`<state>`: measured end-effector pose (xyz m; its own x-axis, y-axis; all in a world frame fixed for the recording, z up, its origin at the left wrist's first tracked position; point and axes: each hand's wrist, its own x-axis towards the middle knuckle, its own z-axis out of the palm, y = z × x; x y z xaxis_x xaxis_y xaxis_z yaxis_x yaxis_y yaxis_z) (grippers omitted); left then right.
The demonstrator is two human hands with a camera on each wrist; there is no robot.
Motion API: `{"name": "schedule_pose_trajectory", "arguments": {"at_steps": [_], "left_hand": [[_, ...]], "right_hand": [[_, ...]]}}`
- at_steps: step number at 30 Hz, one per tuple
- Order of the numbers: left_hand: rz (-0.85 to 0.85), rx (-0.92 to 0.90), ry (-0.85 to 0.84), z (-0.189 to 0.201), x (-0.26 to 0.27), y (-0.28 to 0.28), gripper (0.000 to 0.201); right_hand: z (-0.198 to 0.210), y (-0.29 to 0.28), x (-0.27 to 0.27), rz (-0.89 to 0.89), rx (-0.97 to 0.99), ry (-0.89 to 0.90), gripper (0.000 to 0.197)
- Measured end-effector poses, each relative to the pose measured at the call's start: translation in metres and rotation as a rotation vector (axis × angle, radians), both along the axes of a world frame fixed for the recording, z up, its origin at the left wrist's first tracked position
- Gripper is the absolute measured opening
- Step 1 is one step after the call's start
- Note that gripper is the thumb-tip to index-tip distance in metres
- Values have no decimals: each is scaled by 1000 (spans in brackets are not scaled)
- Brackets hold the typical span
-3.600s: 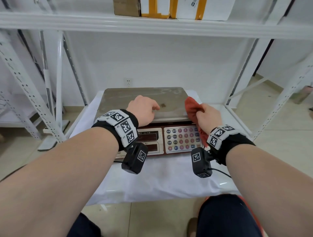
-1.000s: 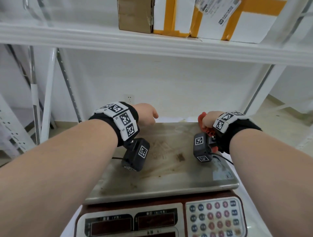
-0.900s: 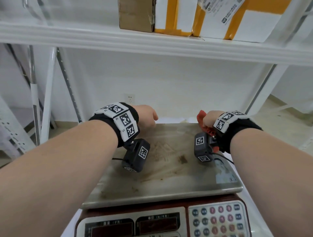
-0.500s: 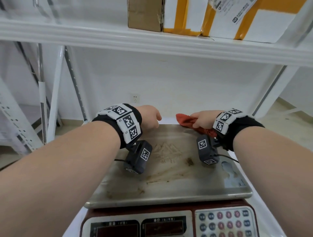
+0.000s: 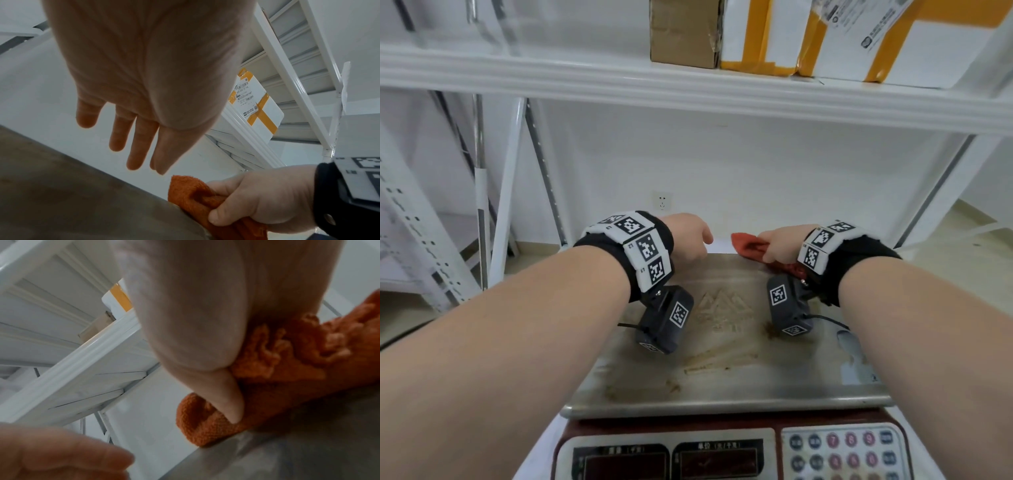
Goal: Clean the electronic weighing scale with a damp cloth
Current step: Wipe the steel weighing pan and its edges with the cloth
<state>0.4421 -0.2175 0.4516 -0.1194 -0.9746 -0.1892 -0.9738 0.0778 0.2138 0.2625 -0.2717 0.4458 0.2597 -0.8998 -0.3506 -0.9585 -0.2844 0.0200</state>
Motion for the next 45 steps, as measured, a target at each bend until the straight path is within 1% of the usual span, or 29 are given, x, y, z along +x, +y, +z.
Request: {"name": "schedule_pose_trajectory", "arguments": {"at_steps": [2, 5, 8, 12, 14, 16, 17, 21, 24, 27, 28, 30, 32, 33, 34, 36, 39, 40, 42, 44, 45], "left_hand": [[5, 2, -1, -1, -1, 1, 45], [12, 1, 3, -3, -1, 3, 45], [0, -10, -9, -2, -3, 7, 45], [-21, -19, -25, 1, -5, 12, 45], [-20, -19, -29, 1, -6, 14, 45], [-17, -20, -27, 1, -7, 17, 45], [-18, -19, -26, 2, -7, 18, 46], [-29, -16, -42, 4, -9, 26, 45], [-38, -21, -52, 5, -10, 30, 45], [-47, -23, -62, 6, -14, 33, 45], [-49, -22, -63, 7, -16, 33, 45], [-53, -20, -64, 9, -20, 35, 45], [-58, -17, -60, 11, -22, 37, 45], [-60, -17, -58, 11, -23, 38, 45], [-62, -19, -58, 12, -23, 40, 45], [-60, -20, -57, 12, -24, 43, 45], [-62, -24, -48, 11, -27, 44, 45], [-65, -26, -44, 11, -29, 44, 44], [-74, -30, -36, 12, -34, 46, 44], [-82, -25, -22, 12, -39, 49, 43], [-86, -20, -17, 13, -40, 50, 43]], "right_hand": [[0, -1, -7, -11, -6, -24, 36], [2, 3, -29, -122, -9, -69, 35], [3, 10, -42, -193, -18, -6, 35], [5, 24, -33, -174, -40, -52, 42], [4, 26, -32, -113, 6, -159, 38], [7, 35, -37, -97, 82, -253, 50], [6, 34, -43, -105, 46, -250, 49], [4, 36, -57, -191, -66, -122, 34], [11, 51, -50, -129, -81, -14, 42], [16, 59, -37, -55, -7, 37, 45], [15, 57, -38, -6, 24, 53, 47], [14, 55, -50, 16, 89, 7, 50], [13, 57, -64, -12, 45, -15, 43], [12, 57, -69, -35, 14, -6, 35], [11, 58, -72, -47, -6, 4, 34], [10, 65, -71, -40, -20, 7, 41], [15, 82, -61, 23, 22, -60, 53], [17, 86, -59, 50, 53, -82, 55], [15, 83, -61, 42, 121, -120, 54], [14, 84, -67, -20, 108, -153, 51], [14, 84, -71, -48, 75, -141, 49]]}}
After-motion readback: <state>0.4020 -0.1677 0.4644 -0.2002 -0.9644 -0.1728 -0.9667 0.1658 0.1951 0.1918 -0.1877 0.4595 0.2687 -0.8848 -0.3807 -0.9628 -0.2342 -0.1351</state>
